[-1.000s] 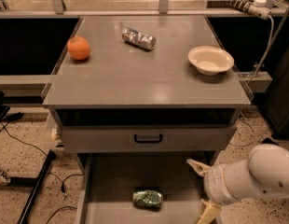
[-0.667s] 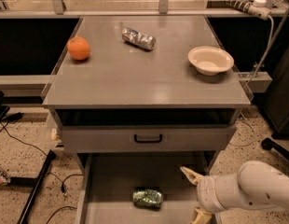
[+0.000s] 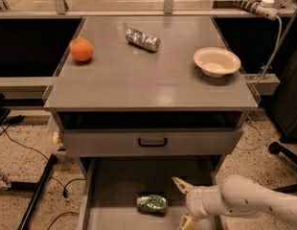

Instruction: Pick green can from middle drawer and place on counter

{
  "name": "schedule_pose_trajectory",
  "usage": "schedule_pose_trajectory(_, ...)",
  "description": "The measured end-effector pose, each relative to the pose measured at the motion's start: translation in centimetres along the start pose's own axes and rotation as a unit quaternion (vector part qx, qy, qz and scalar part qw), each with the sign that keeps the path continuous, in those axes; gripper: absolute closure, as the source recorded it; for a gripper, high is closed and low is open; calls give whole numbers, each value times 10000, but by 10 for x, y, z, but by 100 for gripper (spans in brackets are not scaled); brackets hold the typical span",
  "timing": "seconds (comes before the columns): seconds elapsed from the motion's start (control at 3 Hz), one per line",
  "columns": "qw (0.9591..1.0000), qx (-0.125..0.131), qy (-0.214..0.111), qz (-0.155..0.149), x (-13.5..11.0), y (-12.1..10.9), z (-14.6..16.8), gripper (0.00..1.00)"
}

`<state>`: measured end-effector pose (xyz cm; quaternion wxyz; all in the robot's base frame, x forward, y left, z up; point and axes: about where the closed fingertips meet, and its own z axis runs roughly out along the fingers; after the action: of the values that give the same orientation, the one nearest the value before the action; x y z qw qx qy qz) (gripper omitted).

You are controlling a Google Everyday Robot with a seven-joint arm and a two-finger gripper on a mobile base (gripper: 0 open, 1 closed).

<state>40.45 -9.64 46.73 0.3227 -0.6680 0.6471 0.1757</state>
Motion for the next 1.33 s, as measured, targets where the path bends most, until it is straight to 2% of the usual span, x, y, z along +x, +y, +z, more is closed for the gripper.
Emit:
schedule_pose_trajectory(0.33, 9996, -156, -54, 219, 22, -1, 39, 0)
schedule_pose_trajectory(0.67, 9983, -299, -150, 483, 32, 8, 68, 0)
schedule_pose_trajectory(1.0, 9969, -363, -283, 631, 24, 8, 88, 0)
schedule_pose_trajectory(1.33, 9958, -301, -384, 780, 11, -1, 102, 0)
